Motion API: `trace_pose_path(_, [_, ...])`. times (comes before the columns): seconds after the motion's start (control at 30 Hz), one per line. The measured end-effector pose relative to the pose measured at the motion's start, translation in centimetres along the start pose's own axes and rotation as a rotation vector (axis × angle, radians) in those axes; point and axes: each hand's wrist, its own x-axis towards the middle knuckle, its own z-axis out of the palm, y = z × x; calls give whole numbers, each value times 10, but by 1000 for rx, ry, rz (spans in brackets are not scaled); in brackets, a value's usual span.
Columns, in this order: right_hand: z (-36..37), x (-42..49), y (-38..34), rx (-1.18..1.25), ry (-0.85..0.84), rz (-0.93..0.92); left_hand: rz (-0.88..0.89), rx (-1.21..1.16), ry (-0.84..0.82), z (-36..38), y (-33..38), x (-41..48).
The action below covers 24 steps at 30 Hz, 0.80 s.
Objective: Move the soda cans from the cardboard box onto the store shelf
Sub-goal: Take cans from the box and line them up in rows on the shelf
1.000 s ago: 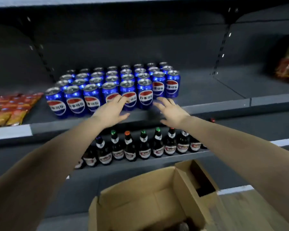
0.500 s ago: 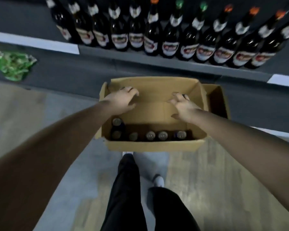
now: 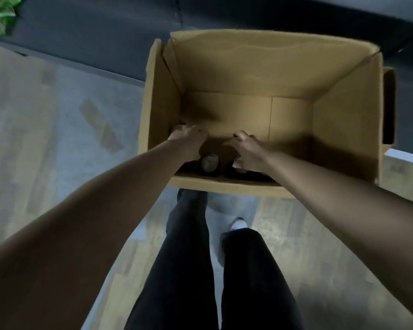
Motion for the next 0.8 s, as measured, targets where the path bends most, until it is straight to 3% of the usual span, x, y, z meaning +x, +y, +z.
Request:
trace_pose_path(0.1, [21,20,-6,78,-81,-46,-90,108,-143,26,-14,21])
trace_pose_path(0.2, [36,51,-13,21,-152,-64,-56,174,-264,49,-27,34])
trace_pose_path(0.37, [55,93,-21,-214,-309,-270,-121,91,-163,64,-24,50])
trace_pose_path(0.43, [60,98,-24,-141,-408,-158,-176,35,-139,65,-20,52])
trace_pose_path(0.53, [62,101,-27,-42,-429,-39,-219,-28,-105,69,-20,61])
trace_pose_path(0.67, [61,101,-27,23,-411,-29,-236,-10,-76,70,-21,67])
trace_pose_path(0.8, [64,99,-25,82,-322,-30,-112,149,-261,82,-20,66])
